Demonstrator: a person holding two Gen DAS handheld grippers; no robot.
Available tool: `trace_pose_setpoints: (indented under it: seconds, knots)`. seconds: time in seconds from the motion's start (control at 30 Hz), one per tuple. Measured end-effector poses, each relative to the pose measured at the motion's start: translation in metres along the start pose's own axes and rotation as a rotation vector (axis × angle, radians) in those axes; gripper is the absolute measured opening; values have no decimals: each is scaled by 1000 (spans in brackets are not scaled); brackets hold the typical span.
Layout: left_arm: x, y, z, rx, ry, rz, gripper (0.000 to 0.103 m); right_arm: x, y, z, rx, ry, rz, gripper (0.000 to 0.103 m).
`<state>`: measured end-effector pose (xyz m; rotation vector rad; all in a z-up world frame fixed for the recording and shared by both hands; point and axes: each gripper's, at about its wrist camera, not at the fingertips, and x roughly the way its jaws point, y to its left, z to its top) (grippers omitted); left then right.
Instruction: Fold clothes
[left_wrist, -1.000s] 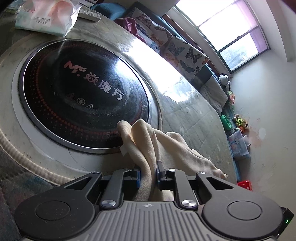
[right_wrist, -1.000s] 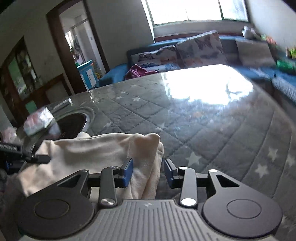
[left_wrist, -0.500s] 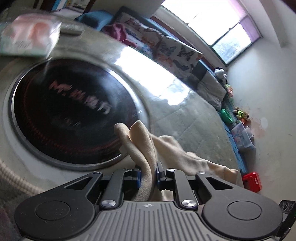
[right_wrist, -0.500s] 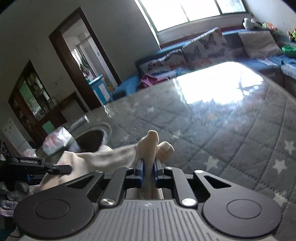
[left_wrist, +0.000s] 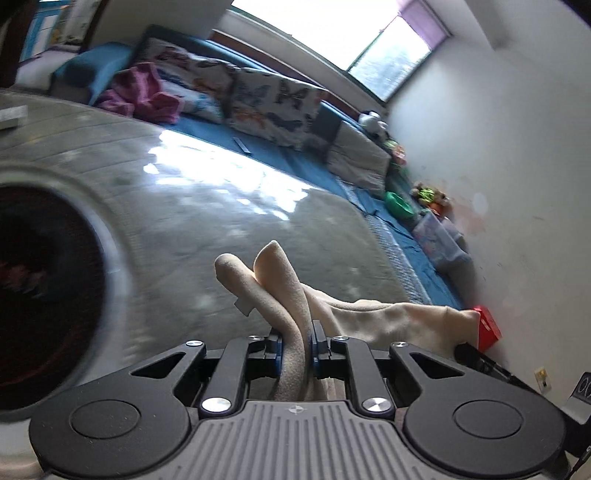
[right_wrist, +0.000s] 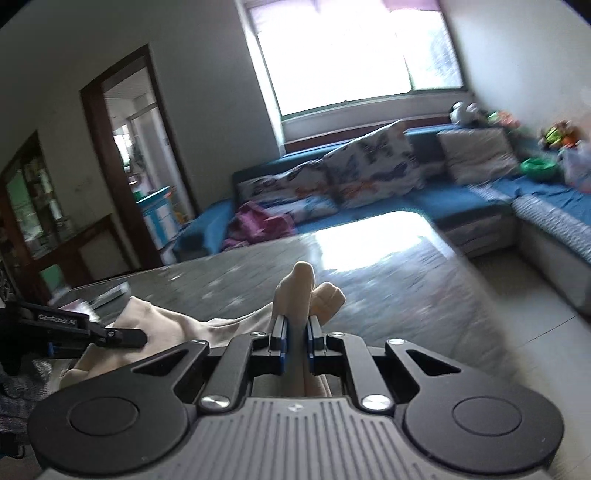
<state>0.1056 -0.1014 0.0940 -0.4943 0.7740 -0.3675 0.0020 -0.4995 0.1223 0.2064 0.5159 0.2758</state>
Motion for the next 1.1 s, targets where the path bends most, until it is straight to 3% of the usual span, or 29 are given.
trace_pose_setpoints:
  seconds: [0.23, 0.53, 0.87, 1.1]
  knots:
    - [53, -43, 8, 61, 41, -41, 15, -3, -38, 23, 3, -31, -125, 9]
    - [102, -72, 4, 103, 113, -58, 15, 15, -80, 11, 39, 23, -221, 7]
    - [123, -49, -10, 121, 178, 47, 19, 36, -111, -4, 76, 77, -312, 10]
    - [111, -50, -3, 185, 116, 102, 33, 53, -95, -2, 24, 88, -254, 10]
